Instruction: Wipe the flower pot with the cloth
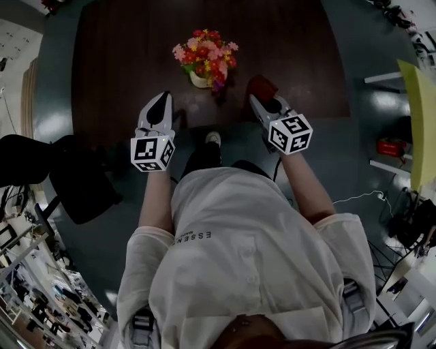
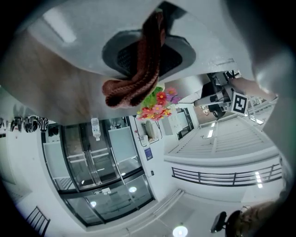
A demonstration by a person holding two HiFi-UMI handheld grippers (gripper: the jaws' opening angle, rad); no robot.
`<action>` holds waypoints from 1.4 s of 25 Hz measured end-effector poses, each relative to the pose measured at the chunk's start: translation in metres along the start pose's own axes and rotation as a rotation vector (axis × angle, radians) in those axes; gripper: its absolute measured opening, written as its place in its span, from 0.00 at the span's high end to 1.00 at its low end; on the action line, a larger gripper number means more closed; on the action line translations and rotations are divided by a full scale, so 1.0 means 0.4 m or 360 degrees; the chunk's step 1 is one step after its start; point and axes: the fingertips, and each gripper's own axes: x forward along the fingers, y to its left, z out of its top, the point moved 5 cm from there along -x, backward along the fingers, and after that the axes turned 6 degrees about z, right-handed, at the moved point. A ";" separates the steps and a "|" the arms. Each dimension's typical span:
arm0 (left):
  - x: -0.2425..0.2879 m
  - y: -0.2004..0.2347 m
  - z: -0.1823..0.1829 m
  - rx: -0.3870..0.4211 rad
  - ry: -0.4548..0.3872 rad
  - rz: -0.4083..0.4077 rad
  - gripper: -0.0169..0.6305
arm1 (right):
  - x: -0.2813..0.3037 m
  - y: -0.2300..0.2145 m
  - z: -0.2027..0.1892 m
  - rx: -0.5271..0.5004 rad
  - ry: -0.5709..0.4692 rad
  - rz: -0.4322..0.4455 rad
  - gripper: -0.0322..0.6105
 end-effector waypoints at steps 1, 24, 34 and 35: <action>-0.023 -0.021 0.002 0.0001 0.0003 0.0006 0.95 | -0.023 0.010 -0.005 -0.0001 -0.0004 0.0007 0.88; -0.486 -0.092 0.051 -0.0004 -0.0095 0.0262 0.95 | -0.294 0.403 -0.109 -0.0164 -0.0163 -0.0256 0.88; -0.576 -0.110 0.019 0.0000 -0.0070 0.0190 0.95 | -0.348 0.486 -0.148 -0.0282 -0.0146 -0.0332 0.88; -0.580 -0.113 0.015 -0.0005 -0.0068 0.0186 0.95 | -0.350 0.489 -0.151 -0.0283 -0.0144 -0.0336 0.88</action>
